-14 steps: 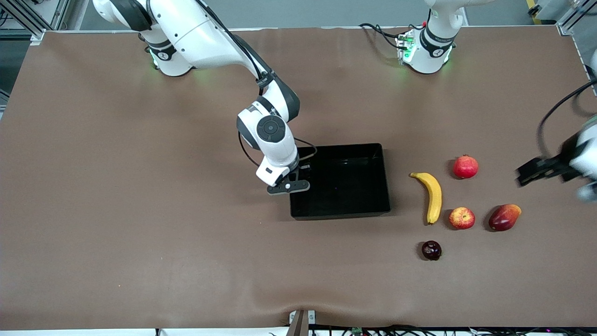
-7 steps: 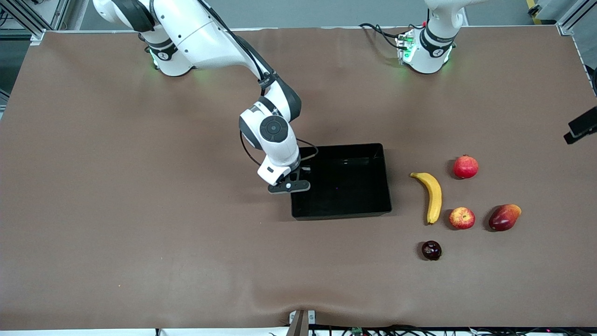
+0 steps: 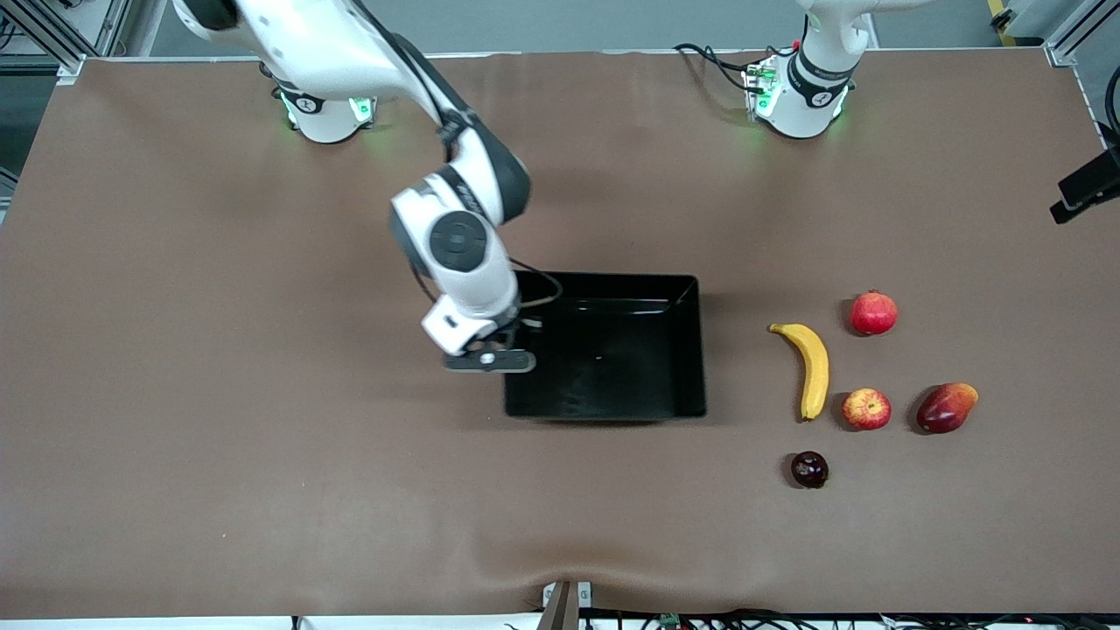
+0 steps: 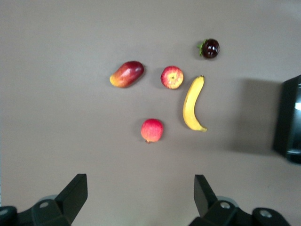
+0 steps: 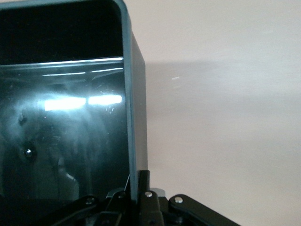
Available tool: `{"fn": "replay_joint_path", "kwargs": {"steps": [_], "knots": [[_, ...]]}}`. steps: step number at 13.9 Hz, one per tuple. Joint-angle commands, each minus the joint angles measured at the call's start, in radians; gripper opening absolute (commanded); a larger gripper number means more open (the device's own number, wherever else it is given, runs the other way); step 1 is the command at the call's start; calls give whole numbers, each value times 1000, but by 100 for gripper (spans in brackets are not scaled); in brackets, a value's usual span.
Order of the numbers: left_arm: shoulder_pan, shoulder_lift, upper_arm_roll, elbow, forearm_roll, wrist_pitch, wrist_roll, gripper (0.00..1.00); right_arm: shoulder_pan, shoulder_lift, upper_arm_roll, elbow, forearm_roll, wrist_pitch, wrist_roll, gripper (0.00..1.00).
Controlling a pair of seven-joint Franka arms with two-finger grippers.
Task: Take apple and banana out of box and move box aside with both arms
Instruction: 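Slide the empty black tray with the right gripper away from the fruits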
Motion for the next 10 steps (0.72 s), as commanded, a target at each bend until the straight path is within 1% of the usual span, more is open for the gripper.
{"fn": "replay_joint_path", "kwargs": {"steps": [1, 3, 6, 10], "knots": [[-44, -52, 52, -38, -16, -31, 19, 100, -104, -104, 25, -29, 11, -91, 6, 0], [-47, -52, 45, -38, -18, -31, 15, 100, -173, -131, 22, -29, 63, -125, -49, 0], [-53, -40, 43, -45, -22, -40, 18, 100, -289, -149, 22, -31, 68, -183, -241, 0], [-51, -35, 45, -42, -22, -49, 16, 100, -415, -169, 20, -55, 68, -230, -380, 0]]}}
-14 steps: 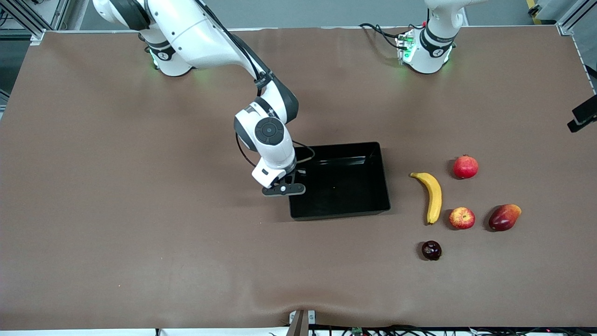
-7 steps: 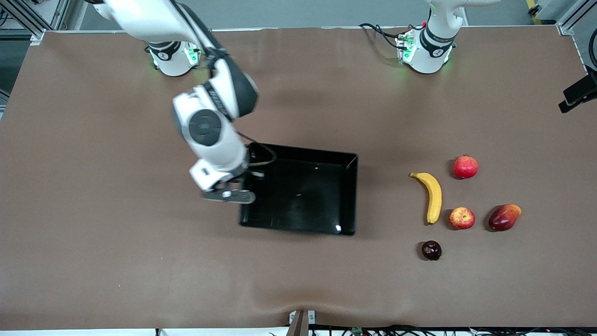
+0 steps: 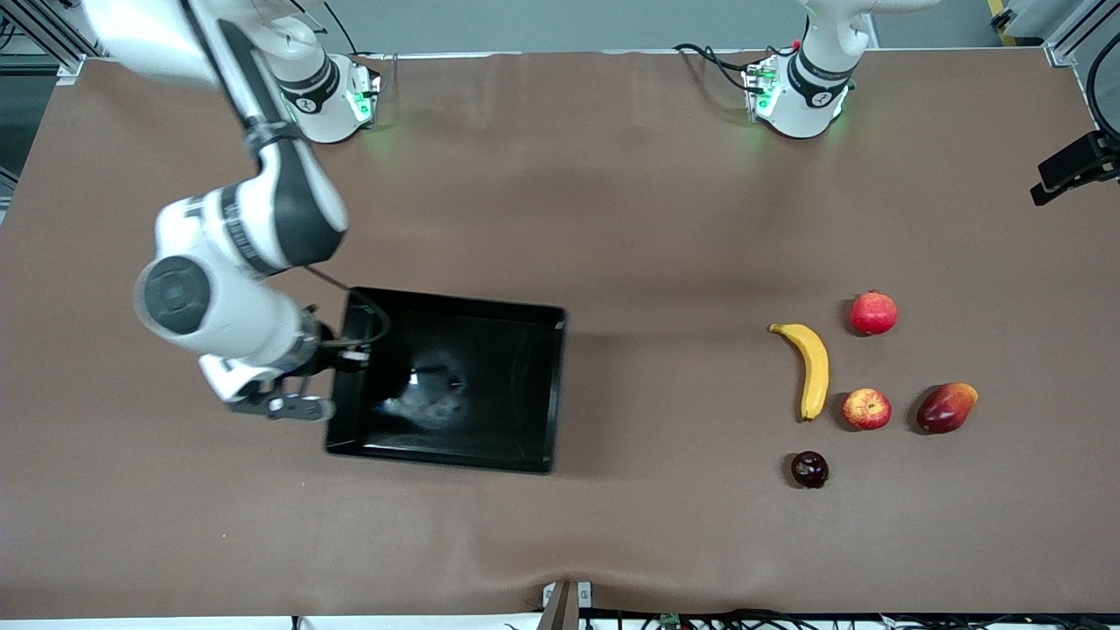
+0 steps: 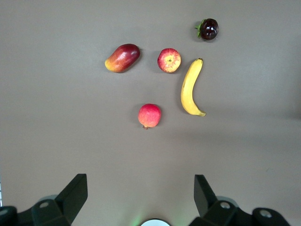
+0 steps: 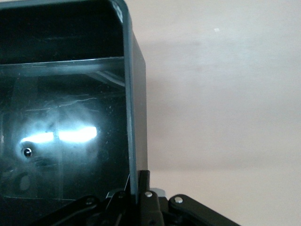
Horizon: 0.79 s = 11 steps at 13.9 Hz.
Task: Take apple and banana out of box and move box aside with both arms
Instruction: 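Slide the empty black tray with the right gripper away from the fruits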
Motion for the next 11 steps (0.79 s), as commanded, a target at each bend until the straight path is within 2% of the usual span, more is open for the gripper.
{"fn": "replay_joint_path", "kwargs": {"steps": [1, 6, 11], "knots": [[2, -10, 11, -1, -18, -14, 20, 100, -103, -64, 22, -68, 21, -13, -93, 0], [5, -7, 15, 8, -18, -12, 4, 100, -258, -54, 19, -94, 21, 2, -347, 0], [5, -7, 15, 10, -18, -9, 4, 100, -379, -29, 19, -160, 21, 146, -513, 0]]}}
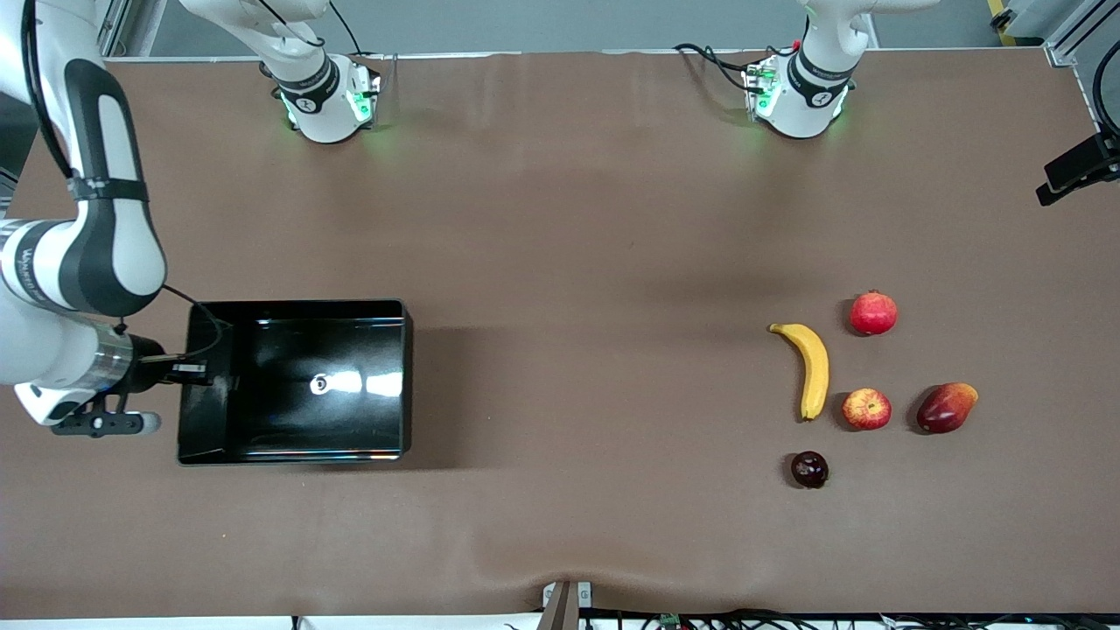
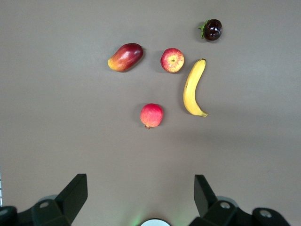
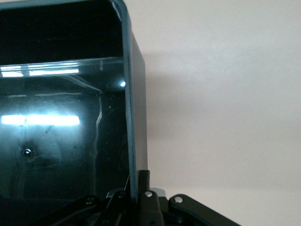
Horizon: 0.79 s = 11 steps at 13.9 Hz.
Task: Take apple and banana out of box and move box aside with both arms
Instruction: 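Slide the empty black tray with the right gripper away from the fruits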
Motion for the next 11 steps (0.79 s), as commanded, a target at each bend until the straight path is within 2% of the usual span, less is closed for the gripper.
{"fn": "replay_joint_path", "kwargs": {"steps": [1, 7, 11], "knots": [[2, -7, 4, 9, -18, -7, 4, 100, -72, -4, 20, -47, 20, 62, -78, 0], [1, -4, 7, 9, -18, -3, 2, 100, -210, 87, 22, -47, 48, 111, -83, 0], [-1, 1, 7, 9, -20, -3, 2, 100, -231, 139, 23, -45, 51, 176, -207, 0]]}}
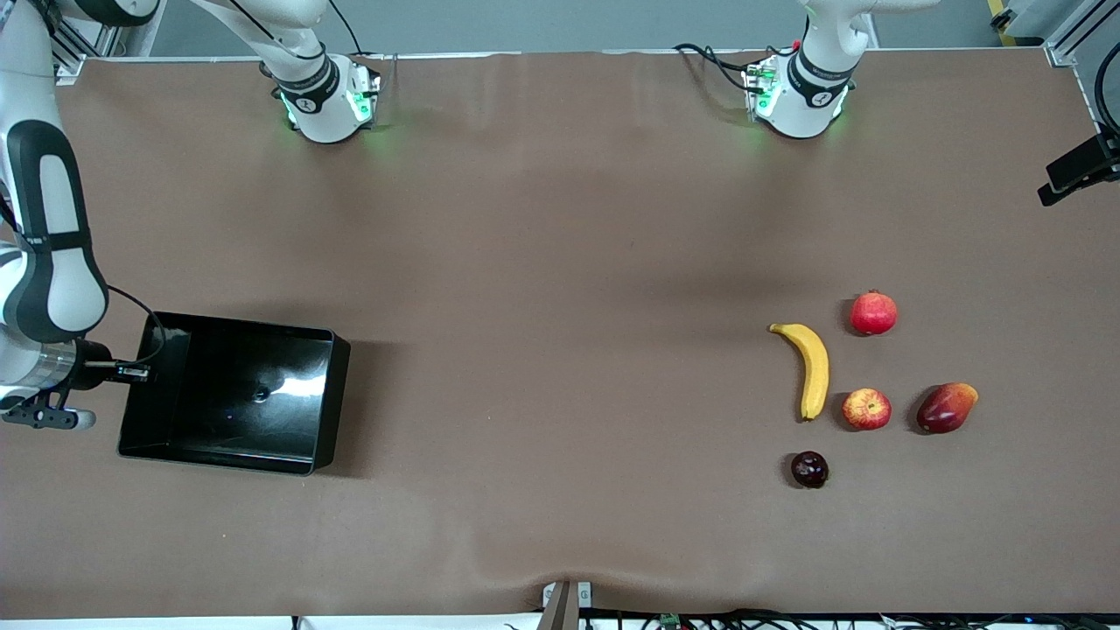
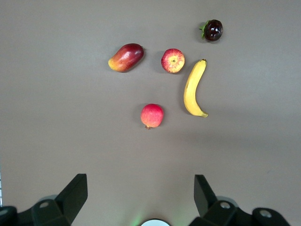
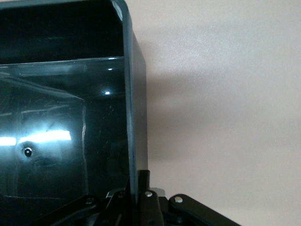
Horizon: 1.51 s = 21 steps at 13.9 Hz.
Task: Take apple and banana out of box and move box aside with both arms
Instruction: 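Slide the empty black tray with the right gripper away from the fruits, then release the tray rim and lift the right gripper away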
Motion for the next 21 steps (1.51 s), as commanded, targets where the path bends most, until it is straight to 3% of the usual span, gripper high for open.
{"fn": "replay_joint_path", "kwargs": {"steps": [1, 5, 6, 7, 8, 11, 18, 21], "knots": [[-3, 1, 1, 8, -20, -4, 1, 100, -19, 14, 23, 4, 28, 32, -87, 0], [-7, -4, -2, 8, -17, -4, -1, 100, -23, 54, 21, 4, 85, 42, -92, 0], [-6, -7, -2, 8, -18, -4, -1, 100, -31, 60, 21, 4, 87, 42, -92, 38], [-1, -9, -2, 8, -18, -4, 1, 100, -32, 62, 21, 3, 87, 42, -92, 87], [1, -9, -2, 8, -18, -4, 2, 100, -29, 62, 21, 0, 87, 40, -86, 100], [-1, -10, -2, 10, -14, -4, 2, 100, -16, 30, 21, 3, 85, 25, -88, 100], [-13, 4, -2, 34, -14, -2, -4, 100, 78, -177, 18, 3, 48, -50, -82, 100], [-15, 13, -2, 36, -15, -1, -7, 100, 127, -254, 18, 1, 16, -119, 7, 100]]}}
